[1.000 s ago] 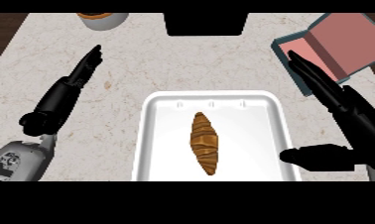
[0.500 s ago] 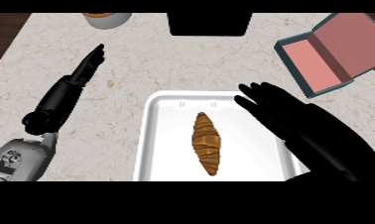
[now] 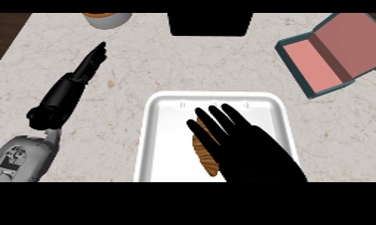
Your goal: Pick the croissant from the tray and place it in the cardboard box
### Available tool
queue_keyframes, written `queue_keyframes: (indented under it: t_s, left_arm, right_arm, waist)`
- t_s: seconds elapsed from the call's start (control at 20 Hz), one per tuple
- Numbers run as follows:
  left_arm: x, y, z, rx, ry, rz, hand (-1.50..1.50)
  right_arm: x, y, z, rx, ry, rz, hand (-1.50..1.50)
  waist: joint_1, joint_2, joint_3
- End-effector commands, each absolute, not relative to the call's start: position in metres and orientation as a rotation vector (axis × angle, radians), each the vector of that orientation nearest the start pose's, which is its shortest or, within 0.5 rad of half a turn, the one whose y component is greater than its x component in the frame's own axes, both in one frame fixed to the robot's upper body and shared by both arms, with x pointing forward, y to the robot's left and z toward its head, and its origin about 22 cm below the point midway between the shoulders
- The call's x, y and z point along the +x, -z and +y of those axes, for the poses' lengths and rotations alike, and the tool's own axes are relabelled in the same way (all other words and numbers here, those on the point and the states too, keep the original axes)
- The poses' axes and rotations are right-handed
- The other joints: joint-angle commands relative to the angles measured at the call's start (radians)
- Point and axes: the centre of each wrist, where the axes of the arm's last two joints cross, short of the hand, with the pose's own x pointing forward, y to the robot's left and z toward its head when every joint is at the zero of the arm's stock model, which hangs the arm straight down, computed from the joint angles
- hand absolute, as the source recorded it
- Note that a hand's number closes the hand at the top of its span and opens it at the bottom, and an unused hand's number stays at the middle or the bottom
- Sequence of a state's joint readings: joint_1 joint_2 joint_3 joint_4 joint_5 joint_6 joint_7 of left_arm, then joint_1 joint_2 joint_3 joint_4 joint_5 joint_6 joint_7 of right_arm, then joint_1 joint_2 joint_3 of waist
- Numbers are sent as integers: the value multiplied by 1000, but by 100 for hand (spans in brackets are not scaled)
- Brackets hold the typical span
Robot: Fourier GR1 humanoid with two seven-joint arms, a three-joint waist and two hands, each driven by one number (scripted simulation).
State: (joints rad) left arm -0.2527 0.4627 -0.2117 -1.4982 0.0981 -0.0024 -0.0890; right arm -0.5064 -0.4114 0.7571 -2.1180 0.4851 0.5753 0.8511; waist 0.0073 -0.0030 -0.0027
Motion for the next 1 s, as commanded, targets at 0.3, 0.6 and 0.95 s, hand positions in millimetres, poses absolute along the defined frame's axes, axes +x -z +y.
queue_keyframes:
  t_s: [0.3,0.6,0.95]
  left_arm:
    - [281,-72,269,101,534,-1745,0]
    - [298,-81,266,104,519,-1742,0]
    - [302,-62,267,107,536,-1756,0]
  right_arm:
    - [173,-151,-57,-625,-1712,-1187,-150]
    - [170,-140,-44,-730,-1686,-1199,-150]
    - [208,-135,-55,-741,-1700,-1175,-150]
  waist:
    - [-2,-1,2]
    - [-10,0,3]
    - [-9,3,3]
